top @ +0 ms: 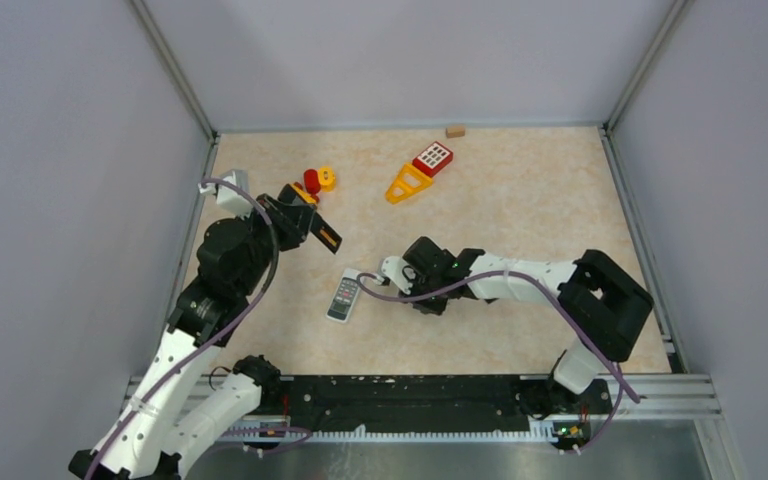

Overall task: Load the batteries into the remote control
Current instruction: Adjust the battery at the center of the board.

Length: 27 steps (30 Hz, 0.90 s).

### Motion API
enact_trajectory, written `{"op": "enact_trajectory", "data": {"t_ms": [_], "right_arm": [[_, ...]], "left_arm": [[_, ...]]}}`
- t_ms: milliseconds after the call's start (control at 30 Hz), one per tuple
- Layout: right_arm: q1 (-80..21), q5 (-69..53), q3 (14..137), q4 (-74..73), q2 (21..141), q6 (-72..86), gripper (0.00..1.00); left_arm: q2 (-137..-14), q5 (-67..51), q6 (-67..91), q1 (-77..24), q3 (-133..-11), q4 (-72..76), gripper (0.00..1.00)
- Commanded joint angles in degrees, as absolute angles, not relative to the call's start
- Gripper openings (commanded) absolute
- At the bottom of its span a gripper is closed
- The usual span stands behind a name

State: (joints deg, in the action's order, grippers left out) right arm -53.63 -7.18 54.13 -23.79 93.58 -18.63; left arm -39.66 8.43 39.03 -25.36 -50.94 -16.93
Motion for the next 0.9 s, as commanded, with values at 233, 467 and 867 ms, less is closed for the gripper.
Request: {"op": "enact_trajectory", "data": {"t_ms": [233,467,867], "right_arm": [[-54.3,-2.6,62.1,-31.0,93.0,-12.7,0.43],[-54.3,-3.4,61.8,-28.0,86.8,11.3,0.46],[-54.7,5.6,50.2,-19.6,81.4,79.3,0.45]], "left_arm": [[-44.2,0.4,36.8,-22.1,-58.3,-17.4,0.00],[-44.0,1.2,37.3,-20.9,-57.8,-16.6,0.00],[-39.8,1.4,36.8,-20.6,-54.1,-14.6,0.00]]}}
